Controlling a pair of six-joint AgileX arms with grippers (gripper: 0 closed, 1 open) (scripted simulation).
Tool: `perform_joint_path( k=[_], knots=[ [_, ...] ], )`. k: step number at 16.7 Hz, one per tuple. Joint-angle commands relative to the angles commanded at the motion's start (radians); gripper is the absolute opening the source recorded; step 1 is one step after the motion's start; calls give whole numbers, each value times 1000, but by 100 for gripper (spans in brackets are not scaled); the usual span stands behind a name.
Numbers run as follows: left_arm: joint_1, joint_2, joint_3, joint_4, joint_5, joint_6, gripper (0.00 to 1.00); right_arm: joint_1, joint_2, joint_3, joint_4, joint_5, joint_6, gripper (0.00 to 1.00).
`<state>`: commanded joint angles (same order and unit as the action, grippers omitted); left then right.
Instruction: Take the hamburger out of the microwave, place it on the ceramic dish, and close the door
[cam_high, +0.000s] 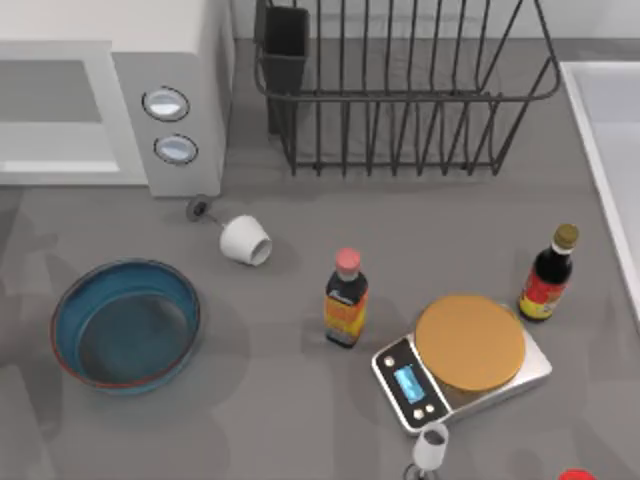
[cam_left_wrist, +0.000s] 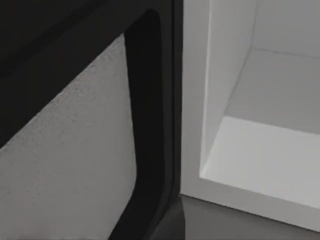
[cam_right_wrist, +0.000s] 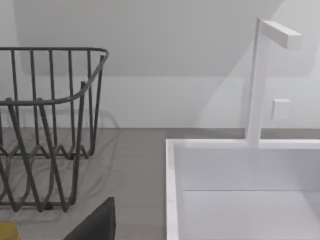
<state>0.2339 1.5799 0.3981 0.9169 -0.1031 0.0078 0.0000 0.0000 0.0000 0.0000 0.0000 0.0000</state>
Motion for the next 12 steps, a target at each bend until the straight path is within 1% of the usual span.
perform_joint_path(
  k=[2,8,10,12],
  knots=[
    [0,-32,2,-33,0,0,0,0,0,0,0,0,0,100],
    [-3,-29,5,-41,-3,-7,0,0,0,0,0,0,0,100],
    [-19,-19,32,-88,-15,-53,0,0,0,0,0,0,0,100],
    [-47,-1,84,-177,-38,-141,0,0,0,0,0,0,0,100]
  ],
)
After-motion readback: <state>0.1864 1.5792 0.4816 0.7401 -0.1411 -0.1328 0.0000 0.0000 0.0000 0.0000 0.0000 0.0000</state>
